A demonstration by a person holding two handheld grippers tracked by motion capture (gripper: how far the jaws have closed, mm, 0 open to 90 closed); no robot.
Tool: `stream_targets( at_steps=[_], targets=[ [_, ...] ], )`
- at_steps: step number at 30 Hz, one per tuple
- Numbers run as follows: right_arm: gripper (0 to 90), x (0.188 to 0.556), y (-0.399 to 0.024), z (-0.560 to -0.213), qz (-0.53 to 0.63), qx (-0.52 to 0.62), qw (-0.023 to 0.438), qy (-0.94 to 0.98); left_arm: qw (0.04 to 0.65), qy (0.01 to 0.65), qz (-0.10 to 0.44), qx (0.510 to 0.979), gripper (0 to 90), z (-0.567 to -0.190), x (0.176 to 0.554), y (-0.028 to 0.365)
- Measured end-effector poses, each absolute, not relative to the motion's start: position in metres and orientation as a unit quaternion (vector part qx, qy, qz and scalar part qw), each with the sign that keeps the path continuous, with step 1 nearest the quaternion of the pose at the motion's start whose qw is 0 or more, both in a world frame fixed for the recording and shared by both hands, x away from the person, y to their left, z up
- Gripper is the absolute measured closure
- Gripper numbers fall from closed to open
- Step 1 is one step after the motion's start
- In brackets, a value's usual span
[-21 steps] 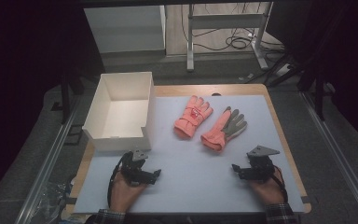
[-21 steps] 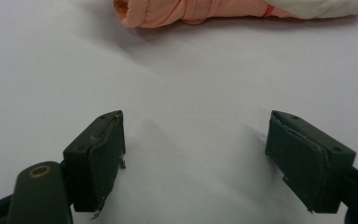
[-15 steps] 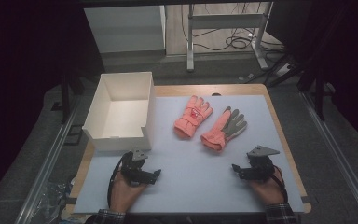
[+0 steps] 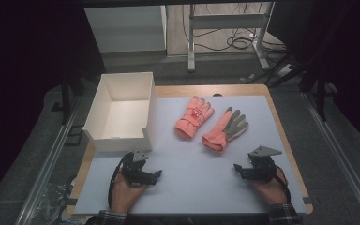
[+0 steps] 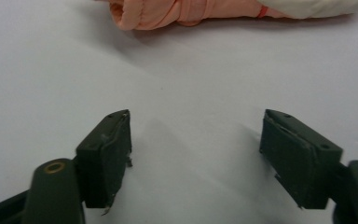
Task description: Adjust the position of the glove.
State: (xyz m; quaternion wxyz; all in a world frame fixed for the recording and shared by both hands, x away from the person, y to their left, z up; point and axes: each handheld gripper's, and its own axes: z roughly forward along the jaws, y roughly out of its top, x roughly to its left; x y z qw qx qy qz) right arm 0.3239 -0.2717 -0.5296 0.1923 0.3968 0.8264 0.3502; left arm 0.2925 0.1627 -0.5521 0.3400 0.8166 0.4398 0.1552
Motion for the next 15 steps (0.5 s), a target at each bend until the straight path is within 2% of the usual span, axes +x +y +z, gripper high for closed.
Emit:
stream_targets(
  at_steps=[6, 9, 10, 11, 15],
  targets=[
    [33.3, 0.327, -0.272, -0.526, 0.355, 0.399, 0.178, 0.827, 0.340, 0.440, 0.155, 0.817, 0.7, -0.552, 0.293, 0.163],
    [42.9, 0.335, -0.267, -0.516, 0.361, 0.393, 0.174, 0.828, 0.340, 0.440, 0.155, 0.816, 0.7, -0.552, 0.292, 0.163],
    [42.9, 0.335, -0.267, -0.516, 0.361, 0.393, 0.174, 0.828, 0.340, 0.440, 0.155, 0.816, 0.7, -0.552, 0.292, 0.163],
    [48.3, 0.339, -0.264, -0.508, 0.367, 0.387, 0.171, 0.829, 0.340, 0.442, 0.155, 0.816, 0.7, -0.552, 0.292, 0.163],
    [56.4, 0.353, -0.258, -0.494, 0.375, 0.383, 0.171, 0.827, 0.340, 0.442, 0.154, 0.816, 0.7, -0.552, 0.292, 0.163]
  ],
)
